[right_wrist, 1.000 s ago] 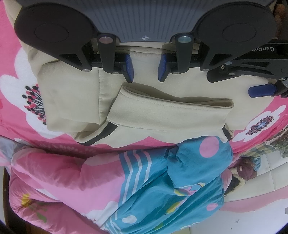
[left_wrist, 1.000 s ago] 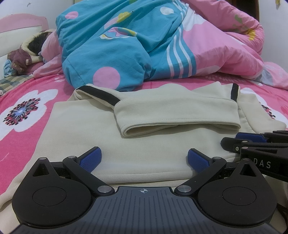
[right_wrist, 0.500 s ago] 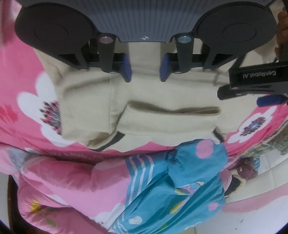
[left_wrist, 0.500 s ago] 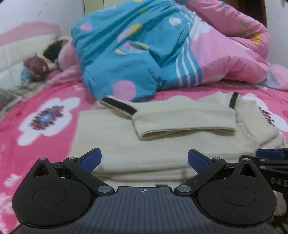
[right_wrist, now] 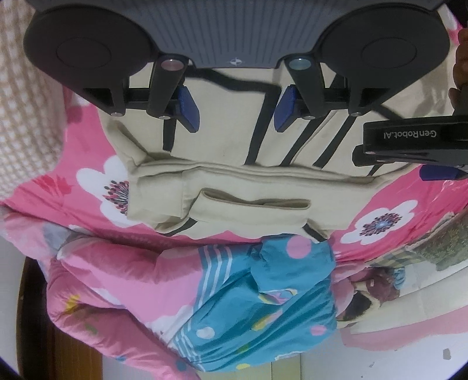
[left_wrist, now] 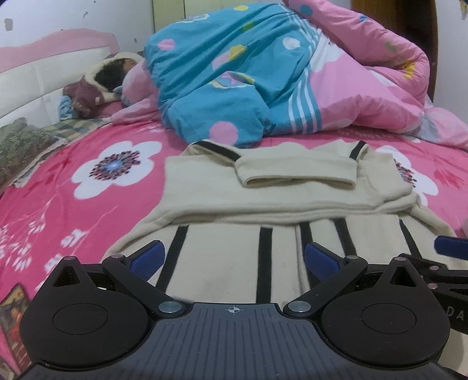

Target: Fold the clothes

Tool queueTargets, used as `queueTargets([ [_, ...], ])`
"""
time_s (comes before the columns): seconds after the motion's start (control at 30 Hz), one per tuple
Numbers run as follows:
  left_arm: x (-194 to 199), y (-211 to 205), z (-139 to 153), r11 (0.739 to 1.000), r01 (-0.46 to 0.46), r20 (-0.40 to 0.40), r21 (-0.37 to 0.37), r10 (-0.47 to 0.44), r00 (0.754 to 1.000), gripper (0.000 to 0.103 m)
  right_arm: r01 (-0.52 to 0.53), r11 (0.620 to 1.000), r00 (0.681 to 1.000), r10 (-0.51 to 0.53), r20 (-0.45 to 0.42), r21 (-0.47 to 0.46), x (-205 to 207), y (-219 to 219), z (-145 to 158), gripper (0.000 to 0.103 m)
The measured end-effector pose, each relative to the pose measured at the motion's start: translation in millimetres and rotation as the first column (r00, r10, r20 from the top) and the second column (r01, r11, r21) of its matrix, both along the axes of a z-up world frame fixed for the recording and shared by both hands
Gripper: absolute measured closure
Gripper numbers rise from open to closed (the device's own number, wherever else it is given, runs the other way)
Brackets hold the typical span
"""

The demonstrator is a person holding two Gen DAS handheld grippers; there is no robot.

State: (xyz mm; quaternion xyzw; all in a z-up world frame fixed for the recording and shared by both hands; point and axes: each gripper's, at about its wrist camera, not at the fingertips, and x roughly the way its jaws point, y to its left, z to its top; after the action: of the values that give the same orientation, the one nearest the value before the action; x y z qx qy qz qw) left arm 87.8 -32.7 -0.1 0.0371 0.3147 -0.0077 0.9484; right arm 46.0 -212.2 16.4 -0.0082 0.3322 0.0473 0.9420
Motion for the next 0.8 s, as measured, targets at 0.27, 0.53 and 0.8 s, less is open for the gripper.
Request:
queueTargets([
  [0.27,-28,6,-1,1.000,-0.007,-0.004,0.016,0.007,1.000,0.000,0.001,1.000,1.000,-0.001,0.020,-0.022,-31,7,8,0.041],
  [0.53,-46,7,-3,0.999,-0.010,0.004,0.045,0.009,1.000,0.000,-0.003,1.000,1.000,0.004,0.027,-0.025,-49,12,10,0.041],
  [0.8,-55,9,-11,0.996,-0.023,-0.001,0.081,0.024,1.000,0.000,-0.012,1.000,1.000,0.012,0.019,-0.019,-58,15,8,0.041],
])
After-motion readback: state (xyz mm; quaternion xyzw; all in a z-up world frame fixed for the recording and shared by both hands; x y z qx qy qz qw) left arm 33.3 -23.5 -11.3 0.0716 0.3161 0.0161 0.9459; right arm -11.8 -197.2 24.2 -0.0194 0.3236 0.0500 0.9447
